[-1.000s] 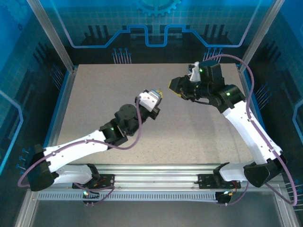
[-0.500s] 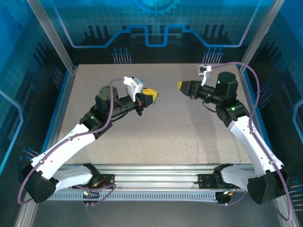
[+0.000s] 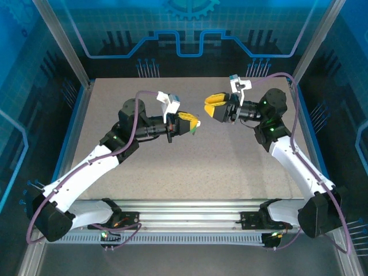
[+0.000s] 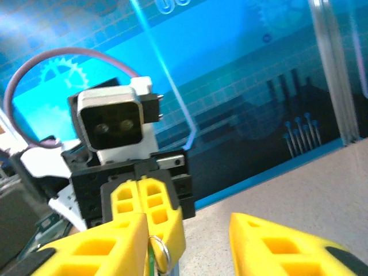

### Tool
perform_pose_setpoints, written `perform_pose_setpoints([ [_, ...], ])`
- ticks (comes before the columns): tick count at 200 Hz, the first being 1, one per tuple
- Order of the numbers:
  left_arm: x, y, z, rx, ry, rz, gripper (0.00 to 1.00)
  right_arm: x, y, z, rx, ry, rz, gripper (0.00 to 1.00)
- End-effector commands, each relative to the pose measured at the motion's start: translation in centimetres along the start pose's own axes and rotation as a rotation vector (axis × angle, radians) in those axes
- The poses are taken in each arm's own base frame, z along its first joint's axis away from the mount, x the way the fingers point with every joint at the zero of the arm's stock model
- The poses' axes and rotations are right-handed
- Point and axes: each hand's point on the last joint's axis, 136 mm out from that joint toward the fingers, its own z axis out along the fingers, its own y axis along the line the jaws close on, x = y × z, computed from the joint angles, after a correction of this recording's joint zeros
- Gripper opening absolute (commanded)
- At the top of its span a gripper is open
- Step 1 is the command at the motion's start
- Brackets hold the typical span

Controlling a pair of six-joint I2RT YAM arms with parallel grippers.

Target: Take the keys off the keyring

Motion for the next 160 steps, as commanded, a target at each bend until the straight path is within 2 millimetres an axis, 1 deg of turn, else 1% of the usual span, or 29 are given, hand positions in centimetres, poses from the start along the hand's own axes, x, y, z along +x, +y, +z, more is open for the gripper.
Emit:
perform_pose_setpoints([
  [1,-1.9,-0.8,-0.3,0.039,-0.049,0.033,0.00,-0.2,2.5,0.6,-0.114,0.035,-0.067,0.46],
  [13,-2.0,-0.6,-0.3,0.030,-0.055,0.032,0.00,0.4,2.7,0.9,-0.134,0.054,-0.062,0.46],
  [36,-2.2,-0.5,-0.4,0.022,-0.071,0.038,0.00,0.7,2.5,1.3,-0.144,0.066,-0.048,0.45],
  [49,-2.4,-0.5,-0.5,0.020,-0.077,0.040,0.00,0.9,2.4,1.5,-0.150,0.071,-0.039,0.43],
  [84,-2.4,-0.6,-0.4,0.032,-0.076,0.033,0.00,1.1,3.0,1.9,-0.185,0.078,-0.036,0.37],
  [112,-2.3,-0.7,-0.4,0.036,-0.076,0.032,0.00,1.0,3.2,2.1,-0.198,0.082,-0.035,0.28],
  [123,-2.3,-0.6,-0.4,0.037,-0.077,0.031,0.00,1.0,3.2,2.1,-0.203,0.087,-0.029,0.26],
  [143,-2.2,-0.6,-0.4,0.036,-0.077,0.030,0.00,0.9,3.4,2.2,-0.216,0.083,-0.028,0.16],
  [160,-2.2,-0.6,-0.4,0.035,-0.079,0.031,0.00,0.8,3.5,2.2,-0.228,0.082,-0.024,0.12],
])
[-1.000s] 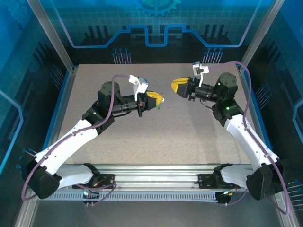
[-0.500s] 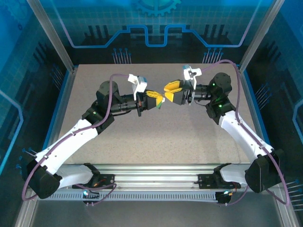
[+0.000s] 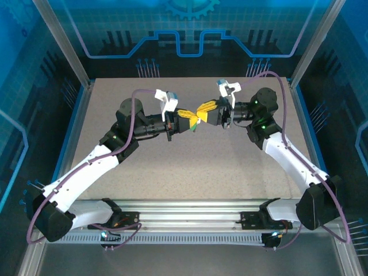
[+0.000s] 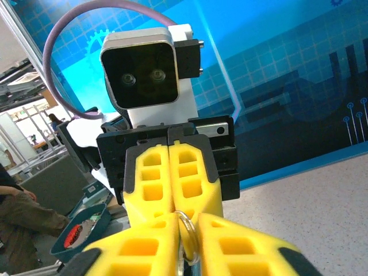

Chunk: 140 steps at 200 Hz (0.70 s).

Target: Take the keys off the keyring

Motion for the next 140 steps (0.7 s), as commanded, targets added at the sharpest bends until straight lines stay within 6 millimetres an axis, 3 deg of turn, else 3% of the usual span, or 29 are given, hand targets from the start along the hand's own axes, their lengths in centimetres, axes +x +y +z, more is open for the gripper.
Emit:
perform_pose_setpoints([
  [1,-0.8,-0.2,-0.2,0.013,-0.028,0.012,0.00,-1.1,1.7,0.4,-0.062,0.002,-0.054,0.12],
  [64,-0.5,0.4,-0.6,-0.026,-0.028,0.018,0.00,-1.4,1.7,0.5,-0.046,0.009,-0.068,0.00],
  [76,-0.5,0.6,-0.7,-0.035,-0.031,0.014,0.09,-1.4,1.7,0.5,-0.035,0.014,-0.073,0.00],
  [88,-0.6,0.8,-1.0,-0.059,-0.040,0.009,0.41,-1.4,1.4,0.4,-0.006,0.016,-0.079,0.00],
  [93,-0.6,1.1,-1.1,-0.073,-0.043,0.006,0.47,-1.3,1.3,0.3,0.009,0.020,-0.084,0.00],
  [112,-1.0,2.0,-2.3,-0.140,-0.070,-0.003,0.56,-0.9,0.6,-0.1,0.114,0.055,-0.105,0.00],
  [140,-1.5,3.0,-4.4,-0.215,-0.124,-0.023,0.56,-1.0,0.6,-0.7,0.211,0.109,-0.134,0.00],
])
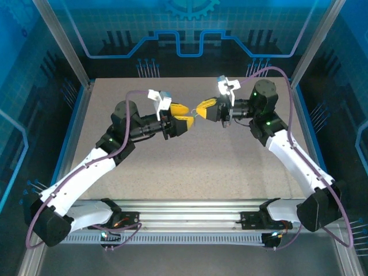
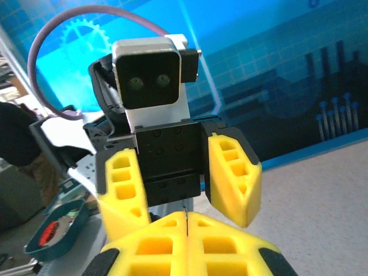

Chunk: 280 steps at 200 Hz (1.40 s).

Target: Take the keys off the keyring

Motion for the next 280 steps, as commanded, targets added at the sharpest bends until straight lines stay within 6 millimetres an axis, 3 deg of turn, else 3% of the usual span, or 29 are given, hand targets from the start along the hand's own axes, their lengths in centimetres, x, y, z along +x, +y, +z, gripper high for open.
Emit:
perform_pose_setpoints([
  [1,-1.4,0.9,-2.0,-0.079,-0.072,-0.009,0.56,0.3,0.7,-0.7,0.094,0.066,-0.061,0.00],
  [86,-2.5,-1.4,-0.8,0.078,-0.013,-0.039,0.49,0.2,1.9,-0.8,0.064,0.101,-0.058,0.00],
  [158,-2.1,-1.9,0.7,0.166,0.050,-0.078,0.50,0.7,2.8,0.0,0.027,0.177,-0.058,0.00],
  [224,-1.9,-2.6,1.0,0.227,0.085,-0.085,0.41,0.9,3.1,0.6,0.007,0.221,-0.058,0.00],
  [280,-1.6,-3.0,0.9,0.258,0.102,-0.095,0.41,1.5,2.6,0.7,0.033,0.261,-0.059,0.00],
])
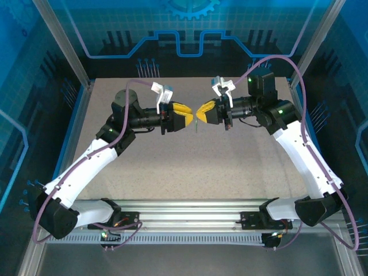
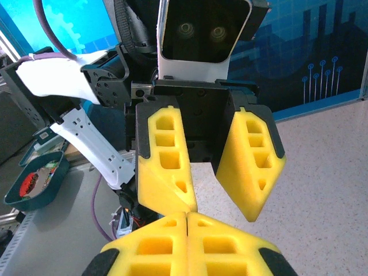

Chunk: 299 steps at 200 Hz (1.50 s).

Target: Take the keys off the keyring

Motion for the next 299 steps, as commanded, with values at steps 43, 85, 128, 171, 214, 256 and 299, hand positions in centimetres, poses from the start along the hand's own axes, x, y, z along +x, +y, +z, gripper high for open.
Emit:
perform_pose_setpoints([
  [43,-1.4,-1.1,-0.5,0.029,-0.032,0.020,0.43,0.8,0.1,0.7,0.012,0.049,-0.006,0.00],
  [85,-1.5,-1.3,-0.7,0.048,-0.031,0.003,0.40,0.9,-0.1,0.6,0.028,0.059,-0.008,0.00],
  [128,-1.1,-1.9,-0.7,0.088,-0.015,-0.007,0.41,0.8,-0.2,0.6,0.038,0.057,-0.008,0.00],
  [171,-0.4,-1.6,-0.3,0.107,0.019,-0.035,0.37,0.0,0.0,0.5,0.027,0.034,-0.017,0.00],
  [214,-0.2,-1.7,0.2,0.129,0.039,-0.044,0.27,-0.2,0.3,0.7,0.004,0.034,-0.014,0.00],
  [256,0.0,-1.5,0.6,0.122,0.048,-0.043,0.07,-0.3,0.4,0.9,-0.007,0.036,-0.016,0.00],
  [299,-0.3,-0.6,0.6,0.081,-0.013,-0.042,0.00,-1.2,-0.3,0.5,0.064,-0.017,-0.008,0.31],
])
